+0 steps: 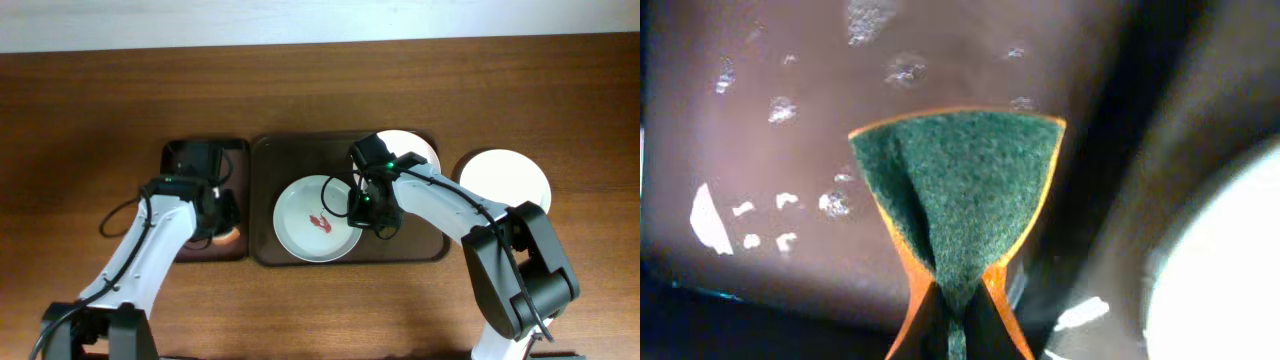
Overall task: Clean dirty plates on tray and stack at the side
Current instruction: 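Scrub the held plate with the sponge in the left gripper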
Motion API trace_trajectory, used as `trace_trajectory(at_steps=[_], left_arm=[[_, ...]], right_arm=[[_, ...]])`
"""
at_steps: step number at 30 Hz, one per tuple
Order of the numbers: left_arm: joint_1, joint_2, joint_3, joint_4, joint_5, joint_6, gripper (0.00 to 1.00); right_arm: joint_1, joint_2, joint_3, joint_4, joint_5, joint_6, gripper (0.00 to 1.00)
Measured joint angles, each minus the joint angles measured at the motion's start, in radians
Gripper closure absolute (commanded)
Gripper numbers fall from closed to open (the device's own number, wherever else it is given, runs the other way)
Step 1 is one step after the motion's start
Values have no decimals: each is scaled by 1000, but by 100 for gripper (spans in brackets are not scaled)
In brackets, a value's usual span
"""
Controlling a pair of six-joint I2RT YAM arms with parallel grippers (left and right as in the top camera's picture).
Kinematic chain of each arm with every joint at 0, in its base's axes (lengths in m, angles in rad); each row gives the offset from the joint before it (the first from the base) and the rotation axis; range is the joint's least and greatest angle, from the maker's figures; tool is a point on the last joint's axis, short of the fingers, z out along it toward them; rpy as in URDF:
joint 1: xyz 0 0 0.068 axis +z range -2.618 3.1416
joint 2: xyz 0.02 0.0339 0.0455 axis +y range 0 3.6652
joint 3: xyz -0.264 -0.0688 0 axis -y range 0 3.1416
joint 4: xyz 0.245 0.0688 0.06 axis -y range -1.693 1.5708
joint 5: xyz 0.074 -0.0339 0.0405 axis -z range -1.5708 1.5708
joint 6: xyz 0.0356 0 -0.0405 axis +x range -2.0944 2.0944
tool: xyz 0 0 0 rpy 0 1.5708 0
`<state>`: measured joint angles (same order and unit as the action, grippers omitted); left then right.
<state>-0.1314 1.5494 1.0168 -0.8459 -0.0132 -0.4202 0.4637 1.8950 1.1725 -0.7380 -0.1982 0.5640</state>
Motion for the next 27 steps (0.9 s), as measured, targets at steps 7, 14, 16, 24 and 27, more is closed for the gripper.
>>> trace_trajectory(at_steps=[7,14,16,24,27], left_arm=[[-86,9,128,76,346,236,100],[-155,206,128,154,620,287,100],[-165,270,128,174,715,294,100],[-214,386,128,200,845,297,100],[-228,426,128,206,869,298,100]], right_arm=[[0,0,0,0,0,0,96],[0,0,0,0,0,0,96],[0,0,0,0,0,0,96],[0,0,0,0,0,-1,96],[0,0,0,0,0,0,96]])
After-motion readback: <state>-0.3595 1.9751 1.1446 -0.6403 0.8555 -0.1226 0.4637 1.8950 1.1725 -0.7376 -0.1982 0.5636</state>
